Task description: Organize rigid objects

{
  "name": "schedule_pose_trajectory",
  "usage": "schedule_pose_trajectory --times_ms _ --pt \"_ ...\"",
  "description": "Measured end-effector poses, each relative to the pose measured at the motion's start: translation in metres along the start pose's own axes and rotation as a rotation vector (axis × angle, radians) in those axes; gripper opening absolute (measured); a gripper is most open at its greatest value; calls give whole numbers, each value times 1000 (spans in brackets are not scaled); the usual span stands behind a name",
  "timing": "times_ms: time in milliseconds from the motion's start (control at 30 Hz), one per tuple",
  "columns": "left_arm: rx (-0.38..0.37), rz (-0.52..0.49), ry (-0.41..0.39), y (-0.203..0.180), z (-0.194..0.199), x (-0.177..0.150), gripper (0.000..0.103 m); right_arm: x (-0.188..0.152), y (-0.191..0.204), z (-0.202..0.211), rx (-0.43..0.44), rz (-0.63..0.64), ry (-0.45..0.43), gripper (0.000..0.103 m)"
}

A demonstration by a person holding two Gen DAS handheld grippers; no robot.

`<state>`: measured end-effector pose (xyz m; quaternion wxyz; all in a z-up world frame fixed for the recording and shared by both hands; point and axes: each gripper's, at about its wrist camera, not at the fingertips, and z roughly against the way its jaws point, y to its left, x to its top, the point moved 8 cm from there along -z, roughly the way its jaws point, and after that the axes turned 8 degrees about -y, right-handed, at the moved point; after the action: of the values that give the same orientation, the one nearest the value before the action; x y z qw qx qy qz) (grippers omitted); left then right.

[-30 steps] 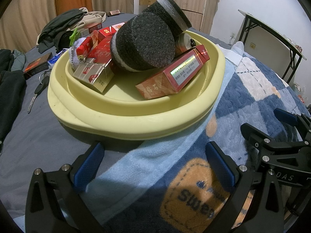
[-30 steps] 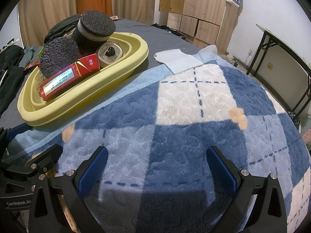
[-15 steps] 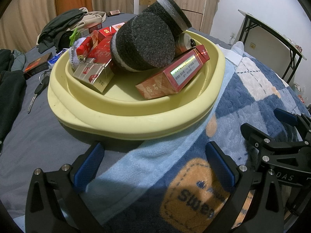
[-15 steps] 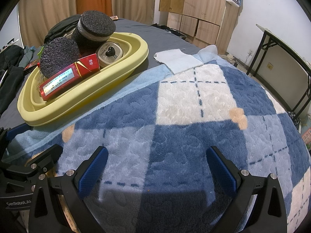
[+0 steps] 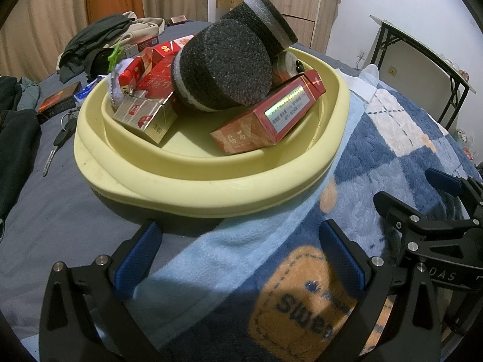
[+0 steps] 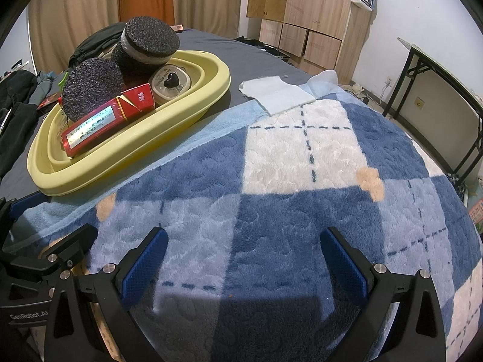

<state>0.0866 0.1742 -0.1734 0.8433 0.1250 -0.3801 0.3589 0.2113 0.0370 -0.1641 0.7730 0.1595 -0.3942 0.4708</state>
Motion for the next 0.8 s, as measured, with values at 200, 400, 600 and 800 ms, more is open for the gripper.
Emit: schedule_pose_trajectory --times_ms 200,400,600,800 --pt "0 0 0 0 0 0 103 0 0 -1 0 0 0 103" --pt "0 0 0 0 0 0 103 0 0 -1 0 0 0 103" --pt "1 0 -2 0 0 1 103 0 0 0 0 0 0 103" --pt "1 -1 -3 1 0 1 103 0 0 0 0 0 0 103"
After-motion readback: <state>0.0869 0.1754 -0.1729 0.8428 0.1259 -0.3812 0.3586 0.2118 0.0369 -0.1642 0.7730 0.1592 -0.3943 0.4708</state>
